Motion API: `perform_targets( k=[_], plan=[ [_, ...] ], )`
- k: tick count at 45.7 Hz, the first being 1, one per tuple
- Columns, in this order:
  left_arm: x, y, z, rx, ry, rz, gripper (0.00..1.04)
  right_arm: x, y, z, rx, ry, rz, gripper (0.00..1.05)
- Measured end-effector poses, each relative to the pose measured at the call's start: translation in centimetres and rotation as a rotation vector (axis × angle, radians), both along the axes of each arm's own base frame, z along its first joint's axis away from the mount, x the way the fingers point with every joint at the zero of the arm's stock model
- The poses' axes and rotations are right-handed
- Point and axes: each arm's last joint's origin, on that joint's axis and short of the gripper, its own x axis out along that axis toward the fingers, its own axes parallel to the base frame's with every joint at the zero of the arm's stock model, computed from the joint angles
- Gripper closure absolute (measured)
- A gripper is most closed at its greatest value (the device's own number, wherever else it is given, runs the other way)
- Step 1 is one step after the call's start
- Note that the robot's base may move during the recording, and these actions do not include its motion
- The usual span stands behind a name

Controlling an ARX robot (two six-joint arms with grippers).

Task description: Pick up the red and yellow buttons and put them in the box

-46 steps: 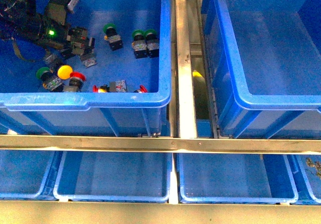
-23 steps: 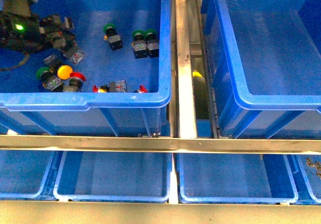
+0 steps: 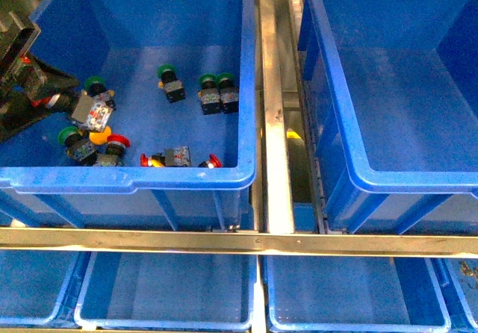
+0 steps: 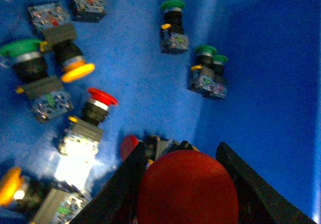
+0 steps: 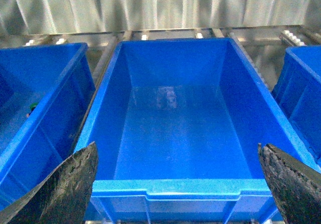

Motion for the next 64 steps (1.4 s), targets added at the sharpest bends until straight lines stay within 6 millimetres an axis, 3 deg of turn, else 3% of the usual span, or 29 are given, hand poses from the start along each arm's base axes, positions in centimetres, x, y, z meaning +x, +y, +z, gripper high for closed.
perform_targets(
  k=[5, 14, 24, 47, 55, 64],
  plan=[
    [-0.7, -1.9, 1.1, -0.075, 0.001, -0.038, 0.71, 0.0, 0.0, 0.0, 0.0, 0.0, 0.0, 0.07],
    [-0.7, -9.0, 2.9, -0.216, 0.025, -0.164, 0.71, 0.0, 0.0, 0.0, 0.0, 0.0, 0.0, 0.07],
    [-0.2, -14.5, 4.9, -0.321, 0.024, -0.23, 0.71, 0.0, 0.0, 0.0, 0.0, 0.0, 0.0, 0.07],
    [1.7, -22.7, 6.8, -0.445, 0.036, -0.309, 0.71, 0.0, 0.0, 0.0, 0.0, 0.0, 0.0, 0.07],
    [2.4, -25.5, 6.3, -0.465, 0.053, -0.32, 0.71, 0.0, 0.0, 0.0, 0.0, 0.0, 0.0, 0.07],
    [2.2, -27.1, 5.6, -0.467, 0.074, -0.328, 0.71, 0.0, 0.0, -0.1, -0.001, 0.02, -0.011, 0.07]
  ],
)
